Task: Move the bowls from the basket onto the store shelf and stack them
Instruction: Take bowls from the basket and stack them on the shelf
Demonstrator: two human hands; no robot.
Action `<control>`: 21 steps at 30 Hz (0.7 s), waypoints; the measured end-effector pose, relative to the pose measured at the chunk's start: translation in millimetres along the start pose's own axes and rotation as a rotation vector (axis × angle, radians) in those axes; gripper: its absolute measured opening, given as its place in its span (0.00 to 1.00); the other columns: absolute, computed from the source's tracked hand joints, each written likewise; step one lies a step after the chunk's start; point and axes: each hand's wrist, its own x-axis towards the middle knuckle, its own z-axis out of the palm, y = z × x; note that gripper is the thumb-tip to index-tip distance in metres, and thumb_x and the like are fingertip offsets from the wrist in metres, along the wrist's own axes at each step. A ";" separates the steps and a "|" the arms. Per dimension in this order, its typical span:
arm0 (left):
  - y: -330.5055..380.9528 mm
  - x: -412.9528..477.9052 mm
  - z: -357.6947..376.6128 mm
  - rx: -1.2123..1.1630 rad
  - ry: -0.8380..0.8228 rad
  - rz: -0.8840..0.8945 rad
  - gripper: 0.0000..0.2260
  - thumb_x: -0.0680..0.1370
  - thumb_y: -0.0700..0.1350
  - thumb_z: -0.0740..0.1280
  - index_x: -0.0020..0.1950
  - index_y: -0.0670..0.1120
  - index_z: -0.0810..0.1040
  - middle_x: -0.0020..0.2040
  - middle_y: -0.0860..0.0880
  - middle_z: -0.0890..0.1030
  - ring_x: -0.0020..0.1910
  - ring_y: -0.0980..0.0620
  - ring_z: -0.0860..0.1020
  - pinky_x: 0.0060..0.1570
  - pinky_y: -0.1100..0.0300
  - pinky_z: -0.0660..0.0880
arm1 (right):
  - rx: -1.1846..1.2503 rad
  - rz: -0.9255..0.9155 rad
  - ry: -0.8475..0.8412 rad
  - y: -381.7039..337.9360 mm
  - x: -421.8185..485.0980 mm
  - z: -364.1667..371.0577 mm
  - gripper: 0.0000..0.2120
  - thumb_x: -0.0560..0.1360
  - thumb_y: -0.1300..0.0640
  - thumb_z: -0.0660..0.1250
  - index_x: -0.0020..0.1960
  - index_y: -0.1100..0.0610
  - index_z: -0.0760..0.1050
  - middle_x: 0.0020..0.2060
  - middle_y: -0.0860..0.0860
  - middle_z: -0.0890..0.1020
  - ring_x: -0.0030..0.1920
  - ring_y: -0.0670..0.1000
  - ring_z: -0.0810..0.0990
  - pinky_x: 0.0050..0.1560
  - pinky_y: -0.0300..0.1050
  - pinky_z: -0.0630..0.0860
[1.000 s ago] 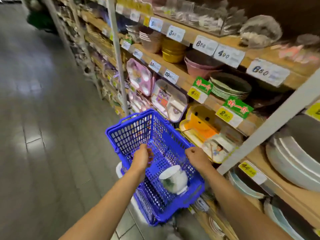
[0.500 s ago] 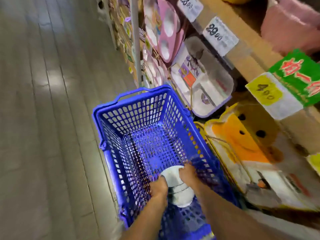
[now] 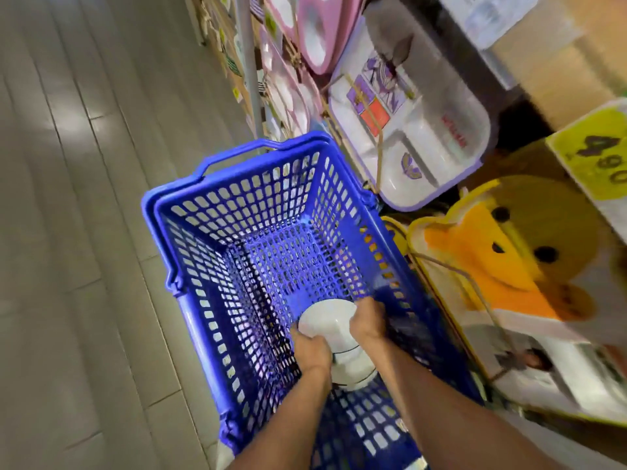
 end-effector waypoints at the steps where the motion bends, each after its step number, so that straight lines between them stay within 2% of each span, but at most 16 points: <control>1: 8.6 -2.4 -2.2 -0.013 -0.002 0.016 0.27 0.75 0.30 0.55 0.74 0.43 0.64 0.61 0.38 0.78 0.58 0.39 0.78 0.60 0.46 0.75 | 0.009 -0.019 0.019 -2.9 -4.5 -7.1 0.15 0.76 0.66 0.59 0.60 0.64 0.78 0.57 0.62 0.80 0.60 0.61 0.78 0.56 0.49 0.74; 6: 61.6 -30.1 -25.5 -0.108 -0.038 0.123 0.26 0.75 0.30 0.52 0.71 0.44 0.67 0.60 0.39 0.78 0.56 0.39 0.78 0.58 0.42 0.76 | 0.058 -0.102 0.075 -23.4 -26.8 -57.9 0.14 0.74 0.65 0.61 0.56 0.63 0.79 0.55 0.61 0.81 0.58 0.61 0.79 0.53 0.49 0.76; 9: 95.8 -58.5 -48.0 -0.148 -0.058 0.250 0.24 0.75 0.28 0.51 0.69 0.40 0.70 0.58 0.40 0.78 0.52 0.43 0.76 0.53 0.52 0.76 | 0.189 -0.149 0.139 -32.2 -44.3 -92.6 0.12 0.75 0.62 0.62 0.53 0.62 0.81 0.54 0.59 0.82 0.56 0.60 0.79 0.52 0.47 0.74; 12: 128.7 -91.2 -77.5 -0.193 -0.135 0.374 0.23 0.74 0.27 0.49 0.63 0.37 0.75 0.54 0.39 0.79 0.49 0.43 0.76 0.47 0.52 0.75 | 0.532 -0.226 0.132 -38.2 -65.5 -127.0 0.08 0.75 0.63 0.64 0.45 0.63 0.82 0.43 0.59 0.83 0.47 0.56 0.79 0.42 0.46 0.71; 13: 139.5 -101.6 -87.7 -0.196 -0.157 0.408 0.23 0.73 0.26 0.49 0.61 0.36 0.76 0.53 0.38 0.79 0.49 0.41 0.77 0.48 0.50 0.76 | 0.720 -0.228 0.093 -41.7 -76.0 -139.4 0.08 0.75 0.63 0.64 0.42 0.62 0.81 0.39 0.58 0.80 0.42 0.54 0.77 0.36 0.44 0.69; 15: 160.7 -124.7 -107.1 -0.198 -0.226 0.476 0.22 0.72 0.26 0.49 0.57 0.35 0.79 0.48 0.38 0.81 0.48 0.40 0.79 0.47 0.51 0.75 | 1.138 -0.186 -0.048 -51.2 -101.1 -164.1 0.08 0.75 0.59 0.65 0.39 0.58 0.81 0.34 0.52 0.81 0.35 0.51 0.77 0.31 0.41 0.69; 16: 171.0 -136.7 -116.0 -0.189 -0.264 0.508 0.22 0.72 0.26 0.49 0.54 0.37 0.80 0.44 0.41 0.82 0.44 0.43 0.79 0.43 0.55 0.76 | 1.294 -0.189 -0.127 -55.5 -113.9 -174.1 0.09 0.75 0.56 0.65 0.39 0.55 0.81 0.34 0.50 0.83 0.33 0.49 0.79 0.32 0.41 0.71; 18: 190.5 -161.8 -131.6 -0.147 -0.313 0.581 0.23 0.72 0.27 0.50 0.47 0.43 0.82 0.36 0.48 0.81 0.36 0.49 0.78 0.32 0.63 0.73 | 1.479 -0.267 -0.233 -62.5 -138.2 -191.3 0.10 0.76 0.54 0.61 0.44 0.52 0.81 0.38 0.49 0.85 0.36 0.48 0.83 0.37 0.42 0.75; 21: 215.2 -201.4 -150.2 -0.129 -0.354 0.690 0.22 0.73 0.27 0.51 0.49 0.45 0.81 0.35 0.51 0.79 0.34 0.53 0.74 0.28 0.64 0.70 | 1.625 -0.307 -0.213 -69.4 -176.6 -215.7 0.14 0.75 0.57 0.58 0.51 0.53 0.82 0.45 0.53 0.86 0.43 0.53 0.84 0.42 0.44 0.79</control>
